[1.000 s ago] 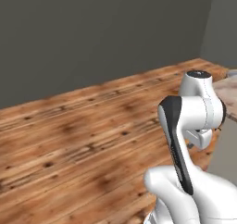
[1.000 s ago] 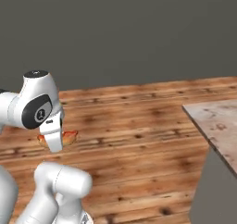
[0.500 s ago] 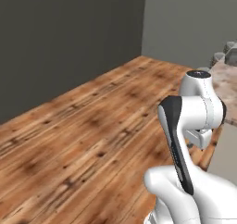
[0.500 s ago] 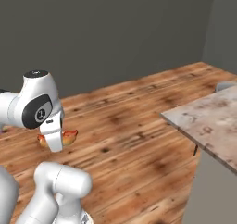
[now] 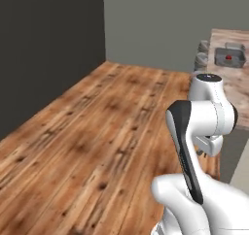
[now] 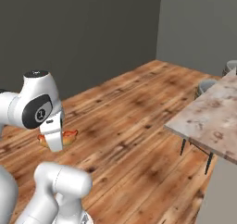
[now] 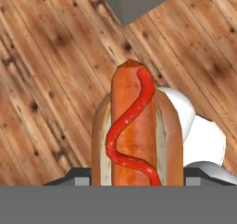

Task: Place the cold items (mango and tomato) from the fridge in one tupperware on the dining counter. Place the warm items (kebab skewer and hot dog) in the stove area in another tupperware.

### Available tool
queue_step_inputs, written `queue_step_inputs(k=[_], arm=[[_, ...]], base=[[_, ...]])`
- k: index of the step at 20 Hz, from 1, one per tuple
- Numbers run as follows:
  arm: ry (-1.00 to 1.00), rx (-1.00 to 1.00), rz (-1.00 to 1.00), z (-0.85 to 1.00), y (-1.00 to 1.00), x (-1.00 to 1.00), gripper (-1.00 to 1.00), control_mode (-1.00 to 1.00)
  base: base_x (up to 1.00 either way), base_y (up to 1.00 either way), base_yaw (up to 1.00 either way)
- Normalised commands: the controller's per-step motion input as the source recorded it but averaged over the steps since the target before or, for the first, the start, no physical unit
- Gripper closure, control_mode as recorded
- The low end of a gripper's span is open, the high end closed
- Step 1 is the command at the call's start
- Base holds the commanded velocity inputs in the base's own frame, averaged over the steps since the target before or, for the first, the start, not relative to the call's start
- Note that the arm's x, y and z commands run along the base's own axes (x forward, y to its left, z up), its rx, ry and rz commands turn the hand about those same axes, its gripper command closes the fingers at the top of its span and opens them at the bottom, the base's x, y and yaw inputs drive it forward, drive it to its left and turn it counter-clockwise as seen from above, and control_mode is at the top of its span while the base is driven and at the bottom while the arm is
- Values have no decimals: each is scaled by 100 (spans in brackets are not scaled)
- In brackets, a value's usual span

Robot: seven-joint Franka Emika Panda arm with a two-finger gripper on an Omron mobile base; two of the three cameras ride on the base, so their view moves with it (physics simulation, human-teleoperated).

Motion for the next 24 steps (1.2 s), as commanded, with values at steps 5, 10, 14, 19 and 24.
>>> queue_step_inputs(k=[5,10,14,19,24], arm=[[0,0,0,0,0,0,100,100],[0,0,0,0,0,0,100,100],[0,0,0,0,0,0,100,100],[0,0,0,0,0,0,100,100],[0,0,0,0,0,0,100,100]], base=[[100,95,-44],[100,96,-42],[100,77,-41],[100,18,-35],[100,68,-46]])
